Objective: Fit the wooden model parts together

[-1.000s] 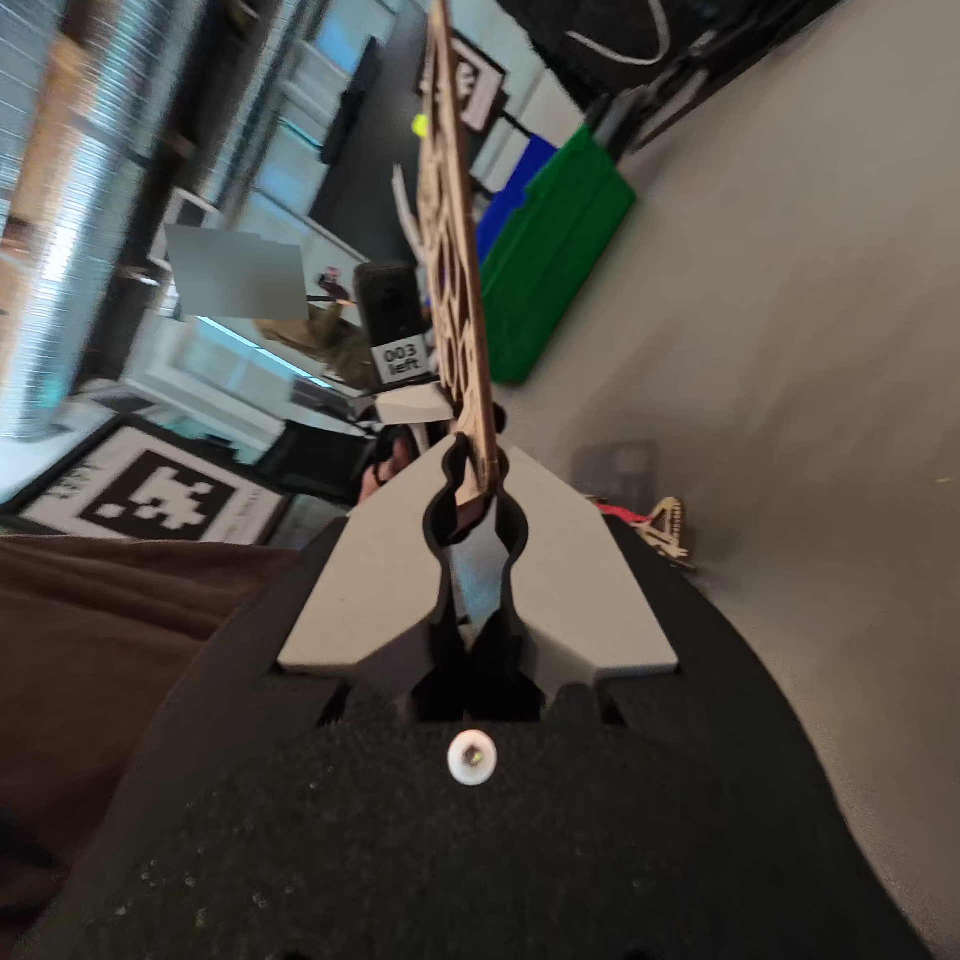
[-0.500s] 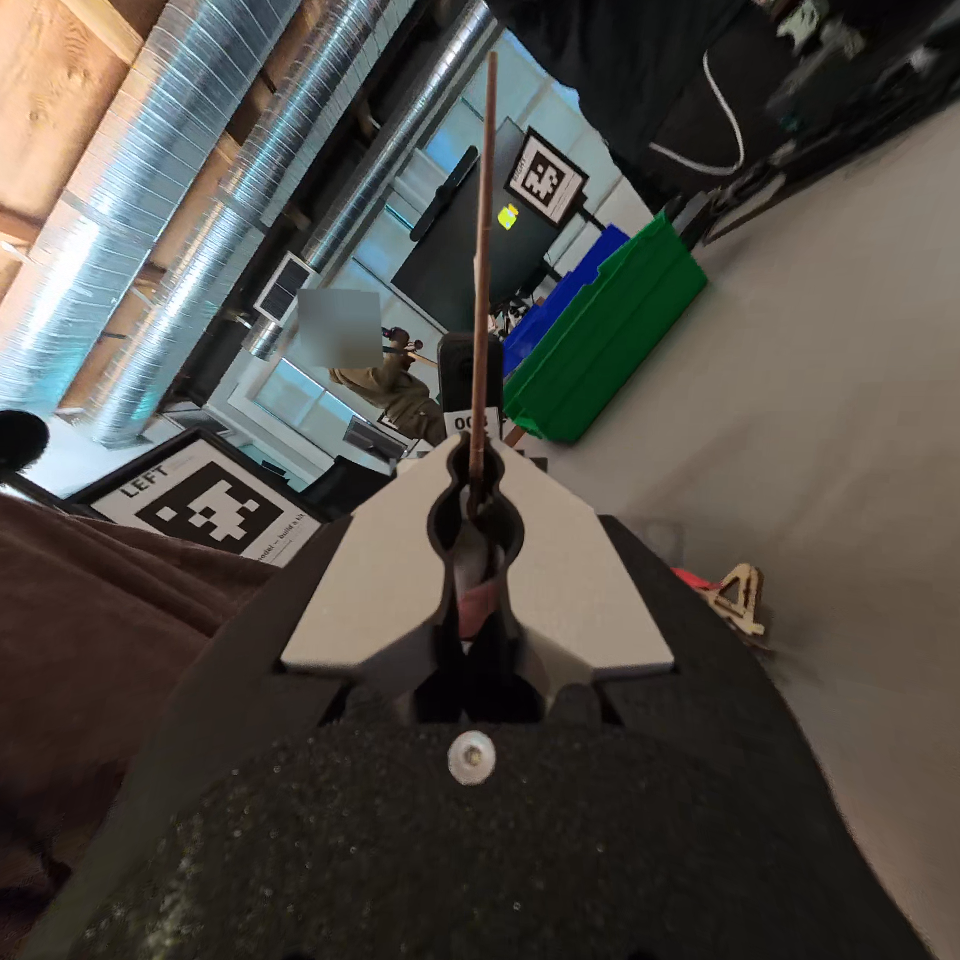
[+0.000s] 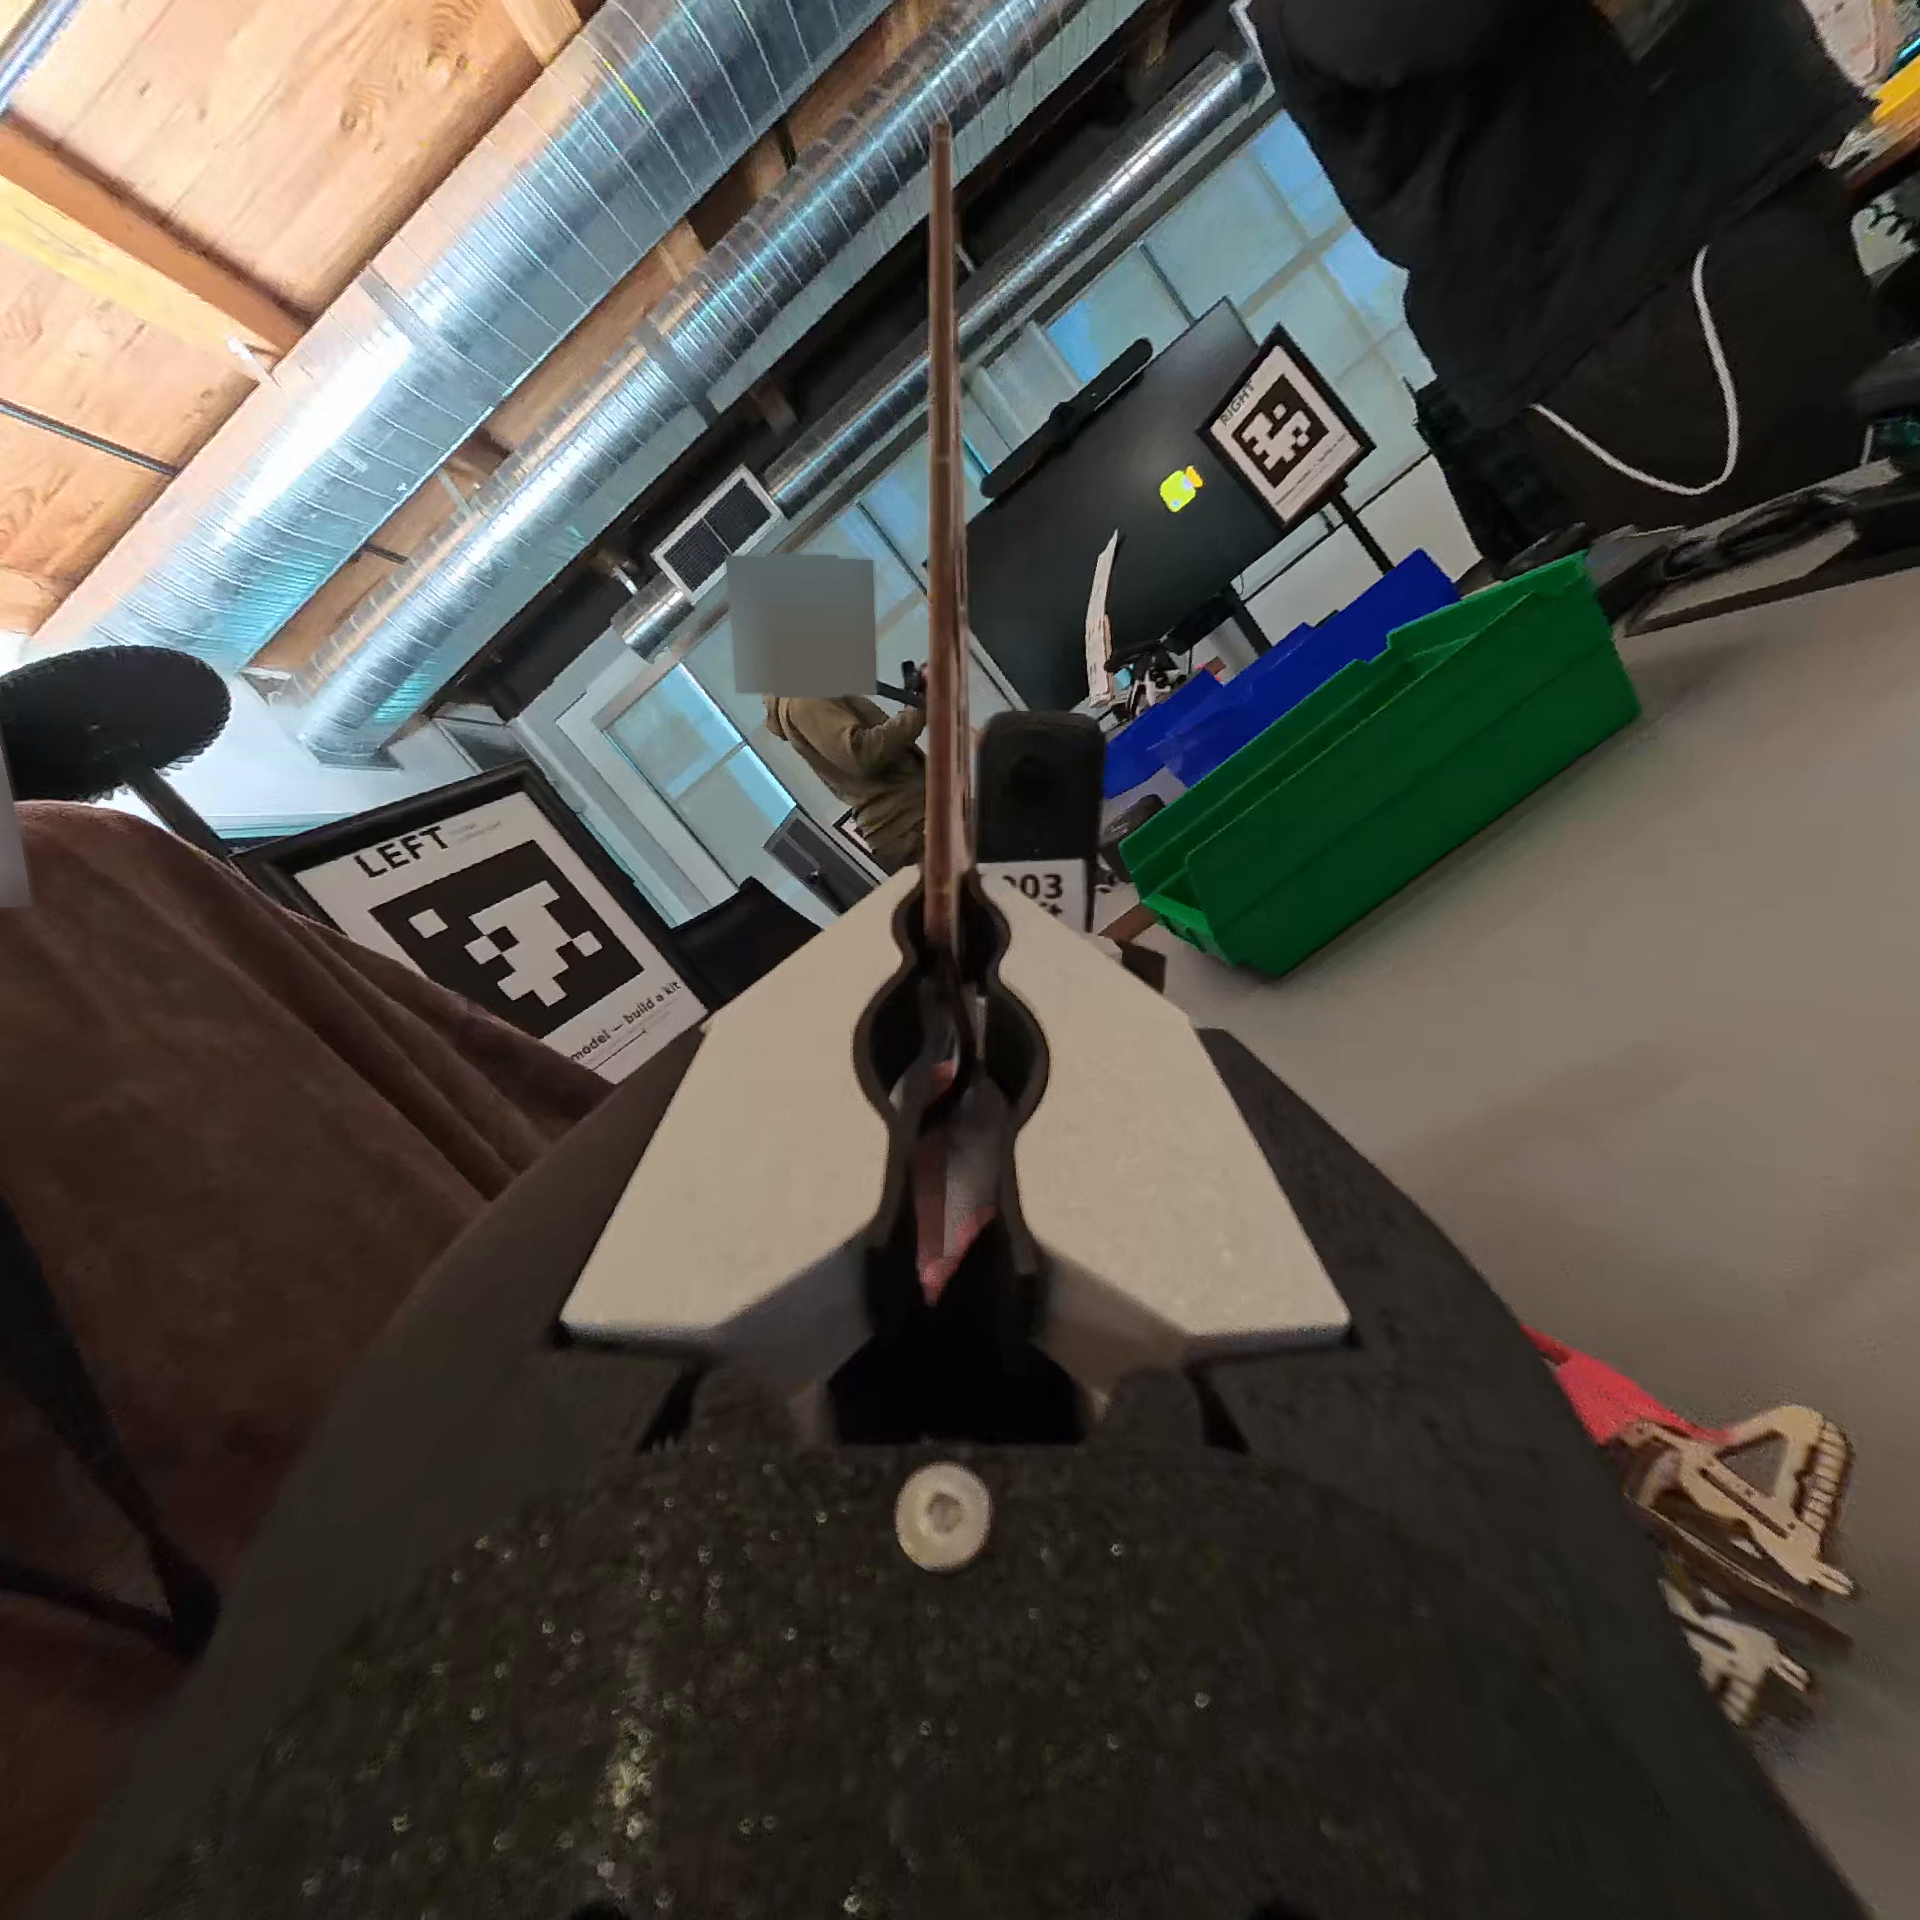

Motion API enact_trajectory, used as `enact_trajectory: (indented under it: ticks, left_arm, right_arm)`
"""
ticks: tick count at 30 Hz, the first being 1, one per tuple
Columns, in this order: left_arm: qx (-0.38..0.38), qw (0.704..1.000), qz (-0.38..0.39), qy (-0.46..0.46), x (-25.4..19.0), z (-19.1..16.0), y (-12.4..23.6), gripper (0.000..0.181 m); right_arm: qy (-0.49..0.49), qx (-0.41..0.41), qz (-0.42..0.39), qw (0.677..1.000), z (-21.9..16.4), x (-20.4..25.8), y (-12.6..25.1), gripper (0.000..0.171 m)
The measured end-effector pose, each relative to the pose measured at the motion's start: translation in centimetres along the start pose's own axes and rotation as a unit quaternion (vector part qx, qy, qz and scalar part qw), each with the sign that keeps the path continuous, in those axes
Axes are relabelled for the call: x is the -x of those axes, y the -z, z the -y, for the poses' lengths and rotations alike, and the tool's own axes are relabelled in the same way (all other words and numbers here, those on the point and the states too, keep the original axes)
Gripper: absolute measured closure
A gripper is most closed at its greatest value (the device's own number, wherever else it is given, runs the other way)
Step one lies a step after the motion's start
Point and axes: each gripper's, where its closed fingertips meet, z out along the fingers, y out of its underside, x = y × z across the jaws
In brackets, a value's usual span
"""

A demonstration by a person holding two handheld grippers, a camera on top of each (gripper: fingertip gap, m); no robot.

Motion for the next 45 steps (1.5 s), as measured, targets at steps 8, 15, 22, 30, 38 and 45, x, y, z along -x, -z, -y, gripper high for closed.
enact_trajectory:
  ticks: [8, 15, 22, 30, 38, 45]
  left_arm:
    - [0.017, 0.996, 0.021, -0.08, -1.2, -0.8, 0.9, 0.18]
    - [0.093, 0.99, 0.073, -0.08, -0.1, -1.8, 1.7, 0.163]
    - [0.113, 0.987, 0.09, -0.07, 0.9, -1.9, 3.1, 0.18]
    - [0.113, 0.986, 0.108, -0.061, 1.9, -2.5, 2.9, 0.18]
    - [0.13, 0.975, 0.147, -0.104, 2.6, -2.8, 2.9, 0.18]
    - [0.132, 0.97, 0.167, -0.12, 3.7, -2.9, 3.3, 0.18]
  right_arm:
    - [0.027, 0.067, 0.01, 0.997, -1.5, 1.4, -0.8, 0.167]
    - [0.042, 0.089, -0.047, 0.994, -2.1, -0.5, -0.4, 0.168]
    - [0.023, 0.094, -0.049, 0.994, -2.4, -1.1, 0.0, 0.167]
    - [0.0, 0.108, -0.073, 0.991, -1.8, -2.1, 1.6, 0.165]
    - [0.06, 0.155, -0.125, 0.978, -2.9, -3.1, 1.3, 0.159]
    - [0.11, 0.176, -0.181, 0.961, -3.3, -4.2, 1.6, 0.155]
